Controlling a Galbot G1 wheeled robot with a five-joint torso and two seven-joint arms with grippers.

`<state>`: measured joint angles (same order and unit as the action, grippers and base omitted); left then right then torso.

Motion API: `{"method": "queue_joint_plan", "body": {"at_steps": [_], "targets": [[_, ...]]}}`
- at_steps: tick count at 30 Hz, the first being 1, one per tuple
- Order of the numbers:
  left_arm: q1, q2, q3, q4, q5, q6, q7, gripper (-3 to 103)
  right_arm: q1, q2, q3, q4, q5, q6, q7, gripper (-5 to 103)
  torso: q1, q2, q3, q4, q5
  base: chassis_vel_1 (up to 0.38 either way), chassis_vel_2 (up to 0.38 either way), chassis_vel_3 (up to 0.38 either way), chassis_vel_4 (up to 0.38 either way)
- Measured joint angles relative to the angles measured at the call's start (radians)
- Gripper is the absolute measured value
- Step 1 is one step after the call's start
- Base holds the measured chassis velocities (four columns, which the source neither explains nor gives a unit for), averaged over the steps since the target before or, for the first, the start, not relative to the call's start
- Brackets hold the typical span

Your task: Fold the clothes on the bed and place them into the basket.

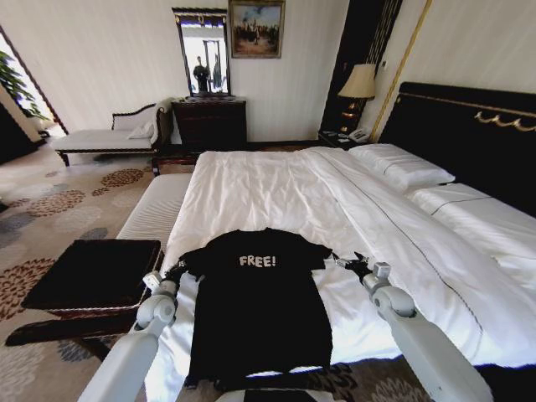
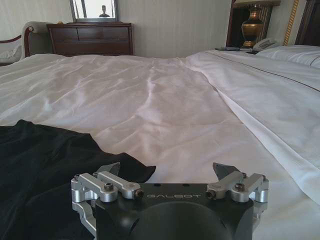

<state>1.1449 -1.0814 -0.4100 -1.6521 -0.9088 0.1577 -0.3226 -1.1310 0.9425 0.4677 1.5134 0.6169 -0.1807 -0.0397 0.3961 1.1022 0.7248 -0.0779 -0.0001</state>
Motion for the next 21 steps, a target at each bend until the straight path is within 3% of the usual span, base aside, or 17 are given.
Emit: {"method": "queue_joint_plan", "body": {"at_steps": [20,21], "targets": [[-0.093,0.029,0.022,0.089,-0.018,0.013,-0.003,-3,0.003,0.007,-0.007,0.005,0.023,-0.009,0.003,100,0.0,0.0,0.0,-0.0001,0.0,0.0,0.0,0.0,0.0],[-0.093,0.03,0.023,0.087,-0.019,0.016,-0.006,2,0.003,0.007,-0.008,0.005,0.024,-0.01,0.004,100,0.0,0.0,0.0,0.0,0.0001,0.0,0.0,0.0,0.0]]}}
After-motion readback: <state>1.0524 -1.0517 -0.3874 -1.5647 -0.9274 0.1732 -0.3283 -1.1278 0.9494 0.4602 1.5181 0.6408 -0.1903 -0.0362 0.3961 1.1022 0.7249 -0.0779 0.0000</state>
